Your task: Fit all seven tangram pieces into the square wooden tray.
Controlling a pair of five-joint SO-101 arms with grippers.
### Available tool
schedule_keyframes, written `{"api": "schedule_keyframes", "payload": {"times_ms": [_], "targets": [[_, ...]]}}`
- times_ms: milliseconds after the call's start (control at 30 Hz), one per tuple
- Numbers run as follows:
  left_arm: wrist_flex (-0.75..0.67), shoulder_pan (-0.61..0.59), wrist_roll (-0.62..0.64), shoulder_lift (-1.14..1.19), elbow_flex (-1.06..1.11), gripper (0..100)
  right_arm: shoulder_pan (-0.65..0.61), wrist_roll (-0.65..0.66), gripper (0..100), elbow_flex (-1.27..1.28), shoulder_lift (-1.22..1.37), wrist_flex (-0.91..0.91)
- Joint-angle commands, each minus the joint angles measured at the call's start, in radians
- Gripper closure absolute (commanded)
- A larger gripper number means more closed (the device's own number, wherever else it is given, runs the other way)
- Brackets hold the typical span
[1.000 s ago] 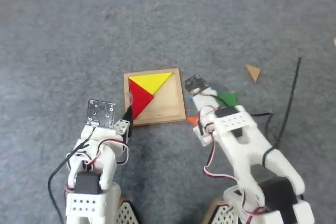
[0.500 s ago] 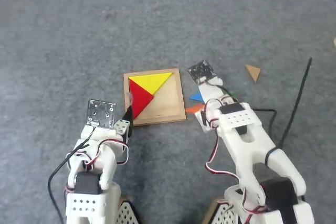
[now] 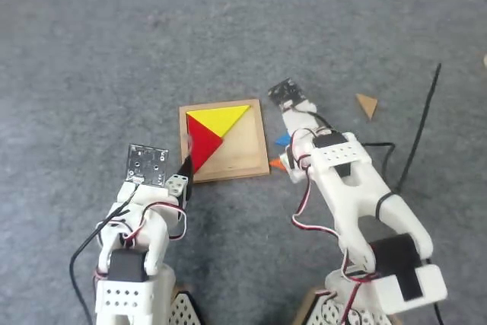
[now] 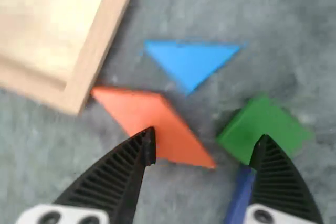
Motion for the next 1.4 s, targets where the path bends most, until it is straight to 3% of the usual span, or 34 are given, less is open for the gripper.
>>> {"api": "schedule_keyframes", "payload": {"times_ms": [0,200,400,600,667,833,1100,1200,1367], "targets": [[0.006,0.006,0.003,-0.009,-0.005,83,-0.035,0.052,70.3,0.046,-0.087,0.012],[0.008,0.006,0.003,-0.009,-0.005,83,-0.082,0.107,70.3,0.068,-0.053,-0.035],[0.008,0.006,0.003,-0.009,-0.005,83,-0.059,0.107,71.2,-0.198,0.185,0.117],[0.008,0.005,0.003,-0.009,-0.005,83,-0.056,0.100,99.8,-0.282,0.254,0.208],[0.008,0.005,0.003,-0.009,-0.005,83,-0.054,0.095,96.5,-0.262,0.232,0.206],[0.008,0.005,0.003,-0.009,-0.005,83,0.010,-0.044,98.9,-0.222,0.125,0.203],[0.008,0.005,0.003,-0.009,-0.005,83,0.298,-0.341,99.1,-0.157,-0.036,0.211],[0.006,0.006,0.003,-0.009,-0.005,83,0.278,-0.434,99.1,-0.126,-0.056,0.239],[0.008,0.006,0.003,-0.009,-0.005,83,0.140,-0.439,98.7,-0.126,-0.090,0.321]]}}
